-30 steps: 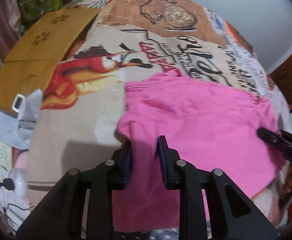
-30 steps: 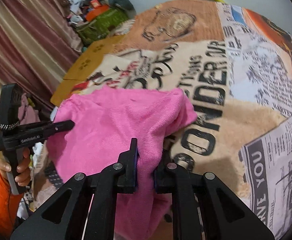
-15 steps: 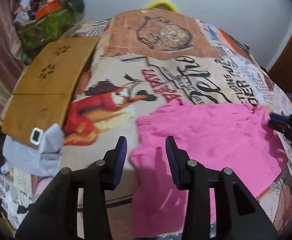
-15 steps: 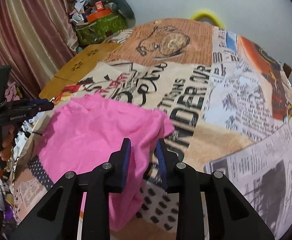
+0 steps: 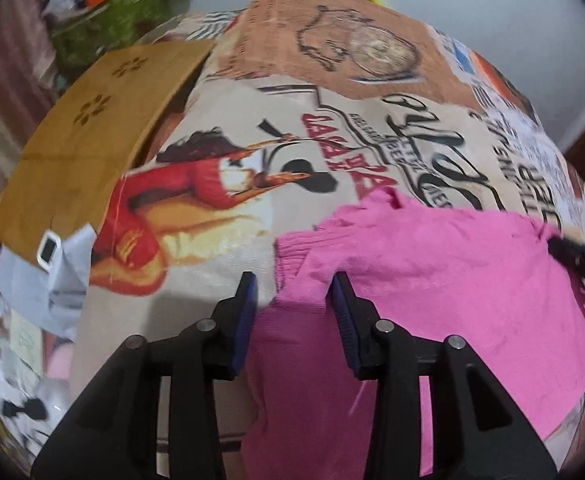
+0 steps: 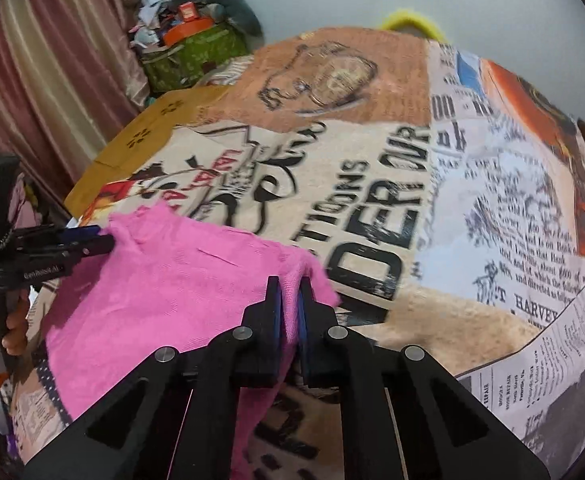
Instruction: Fold small clothes
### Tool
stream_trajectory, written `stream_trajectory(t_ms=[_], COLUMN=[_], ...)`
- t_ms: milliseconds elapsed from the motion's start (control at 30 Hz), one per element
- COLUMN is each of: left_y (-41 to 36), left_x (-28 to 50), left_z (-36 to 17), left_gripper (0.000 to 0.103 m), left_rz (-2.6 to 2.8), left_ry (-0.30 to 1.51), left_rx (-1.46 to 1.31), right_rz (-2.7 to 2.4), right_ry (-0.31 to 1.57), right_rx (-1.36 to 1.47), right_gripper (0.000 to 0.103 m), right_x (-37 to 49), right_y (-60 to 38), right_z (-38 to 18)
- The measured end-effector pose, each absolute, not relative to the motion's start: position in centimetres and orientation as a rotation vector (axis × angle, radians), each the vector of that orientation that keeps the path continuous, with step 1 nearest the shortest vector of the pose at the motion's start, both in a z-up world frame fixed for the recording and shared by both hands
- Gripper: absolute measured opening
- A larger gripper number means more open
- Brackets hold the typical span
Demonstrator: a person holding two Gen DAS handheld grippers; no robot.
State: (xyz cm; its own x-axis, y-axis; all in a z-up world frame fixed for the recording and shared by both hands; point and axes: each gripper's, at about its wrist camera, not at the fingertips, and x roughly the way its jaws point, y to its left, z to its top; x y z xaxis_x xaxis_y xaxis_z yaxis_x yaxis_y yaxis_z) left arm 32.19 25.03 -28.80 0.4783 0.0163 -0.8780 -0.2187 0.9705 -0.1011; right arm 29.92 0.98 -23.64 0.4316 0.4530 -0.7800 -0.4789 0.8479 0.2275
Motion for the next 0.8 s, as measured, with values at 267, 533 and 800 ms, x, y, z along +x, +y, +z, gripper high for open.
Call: stream_trajectory(t_ms=[267, 533, 800], left_y=[24.9, 23.4, 24.4], left_x=[30.9, 27.3, 25.0], left_z=[-26.6, -25.4, -27.6], left_gripper=[0.039, 0.046, 0.058], left_rz=[0.205, 0.073, 0.106], left_ry=[1.031, 1.057, 1.13], left_rx=[-0.177, -0.155, -0.182], right_rz=[0.505, 0.705, 0.739], right_ry=[0.963, 0.89, 1.02], right_rx=[-0.017, -0.082, -0.172], right_gripper=[0.006, 0.036, 0.044], right_x=[28.9, 23.8, 22.4], right_y=[-1.9, 1.0, 3.0], right_z=[-22.4, -18.4, -22.3])
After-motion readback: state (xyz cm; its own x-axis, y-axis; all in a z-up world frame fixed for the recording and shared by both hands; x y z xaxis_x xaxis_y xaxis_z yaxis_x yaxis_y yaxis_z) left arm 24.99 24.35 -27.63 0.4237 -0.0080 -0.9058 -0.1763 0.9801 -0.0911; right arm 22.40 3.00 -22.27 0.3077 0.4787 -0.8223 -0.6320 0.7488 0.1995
